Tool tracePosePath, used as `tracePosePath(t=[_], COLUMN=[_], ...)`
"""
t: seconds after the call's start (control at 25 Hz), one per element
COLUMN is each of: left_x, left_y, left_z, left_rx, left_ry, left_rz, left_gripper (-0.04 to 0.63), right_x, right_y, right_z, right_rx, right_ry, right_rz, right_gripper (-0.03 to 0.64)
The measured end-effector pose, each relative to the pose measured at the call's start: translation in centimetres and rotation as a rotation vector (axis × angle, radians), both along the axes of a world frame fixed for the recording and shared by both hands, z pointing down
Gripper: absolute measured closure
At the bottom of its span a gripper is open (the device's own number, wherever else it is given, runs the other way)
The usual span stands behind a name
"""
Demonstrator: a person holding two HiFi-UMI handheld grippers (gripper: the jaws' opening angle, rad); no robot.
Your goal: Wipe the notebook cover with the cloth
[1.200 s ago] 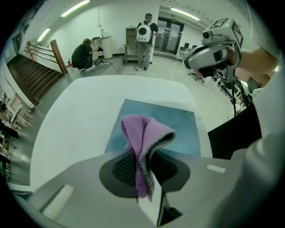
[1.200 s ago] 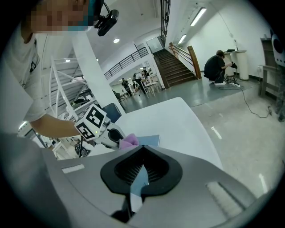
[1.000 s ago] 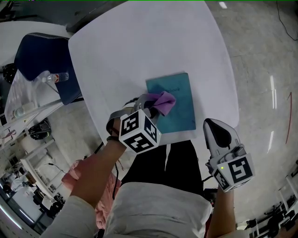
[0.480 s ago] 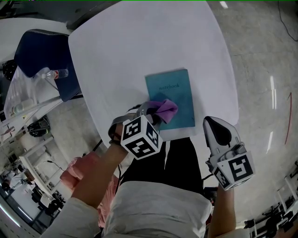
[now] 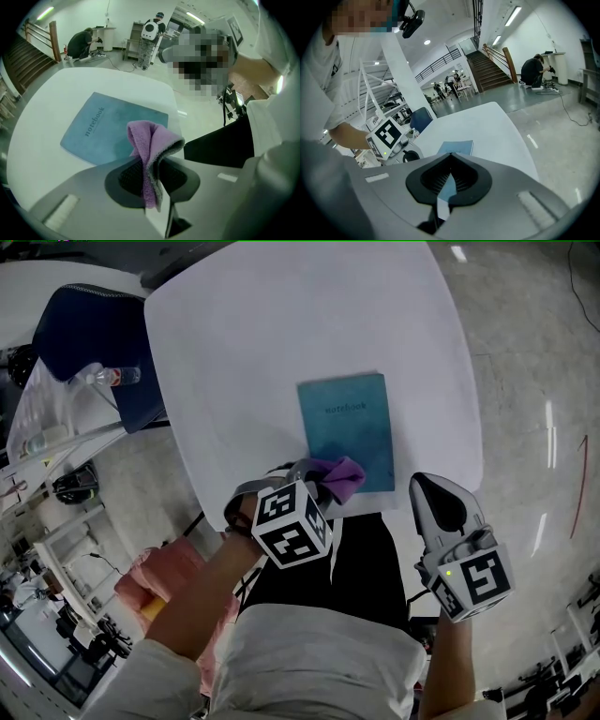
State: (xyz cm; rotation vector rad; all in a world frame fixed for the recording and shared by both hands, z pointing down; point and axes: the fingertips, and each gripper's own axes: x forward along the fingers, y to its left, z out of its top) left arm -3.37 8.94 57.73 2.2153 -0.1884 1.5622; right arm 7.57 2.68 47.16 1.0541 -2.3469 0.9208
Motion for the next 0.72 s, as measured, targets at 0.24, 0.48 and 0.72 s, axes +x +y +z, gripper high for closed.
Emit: tracePosePath(t=[0.24,0.48,0.72], left_x=[0.4,0.5,0.2], left_y=[1.6,2.4,1.5], left_z=[0.0,0.0,-0.7], left_rx=[-0.053,-0.081,-0.05], left_ry=[0.002,-0.005,-0.003], left_rz=[0.014,0.036,0.048], left_gripper=[0.522,0.522,0.522], right_x=[0.0,0.2,0.7], right_y=[0.4,0.5,0.2], right_z=[0.0,0.0,-0.2], right_rx=[-0.001,-0.001,0.004], right_ry=[-0.005,-0.006,-0.008], right_rz=[-0.008,-0.003,0.013], right_gripper=[0.603,0.603,0.603])
